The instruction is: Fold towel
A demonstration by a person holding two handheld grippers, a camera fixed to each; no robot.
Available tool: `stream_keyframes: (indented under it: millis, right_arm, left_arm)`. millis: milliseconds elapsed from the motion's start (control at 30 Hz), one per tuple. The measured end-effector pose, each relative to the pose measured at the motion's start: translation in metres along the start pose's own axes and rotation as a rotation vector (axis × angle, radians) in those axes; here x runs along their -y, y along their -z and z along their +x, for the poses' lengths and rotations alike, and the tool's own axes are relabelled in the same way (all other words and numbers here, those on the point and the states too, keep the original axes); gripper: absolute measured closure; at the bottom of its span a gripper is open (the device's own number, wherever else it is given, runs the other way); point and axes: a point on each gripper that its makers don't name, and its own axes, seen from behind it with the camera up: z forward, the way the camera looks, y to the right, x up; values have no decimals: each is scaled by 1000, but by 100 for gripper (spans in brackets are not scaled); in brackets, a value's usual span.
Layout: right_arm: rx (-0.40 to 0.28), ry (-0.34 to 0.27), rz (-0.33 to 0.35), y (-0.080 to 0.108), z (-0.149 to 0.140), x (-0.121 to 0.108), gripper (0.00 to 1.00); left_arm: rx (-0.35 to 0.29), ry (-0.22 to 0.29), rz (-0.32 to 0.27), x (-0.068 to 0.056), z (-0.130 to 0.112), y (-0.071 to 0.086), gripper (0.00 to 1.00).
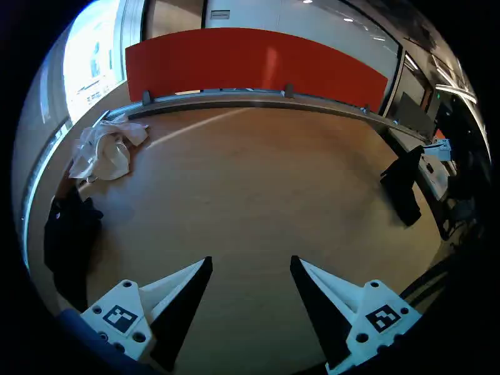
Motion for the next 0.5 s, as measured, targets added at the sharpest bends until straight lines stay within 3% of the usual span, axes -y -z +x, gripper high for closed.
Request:
stream_keyframes:
  millis: [200,500]
  right_arm:
    - [8,-24,-7,10,-20,4,97]
    - [45,-2,-41,13,-54,5,97]
  left_arm:
    - [2,-7,-8,-4,-1,-1,8]
    - [1,-17,-20,-9,-3,1,8]
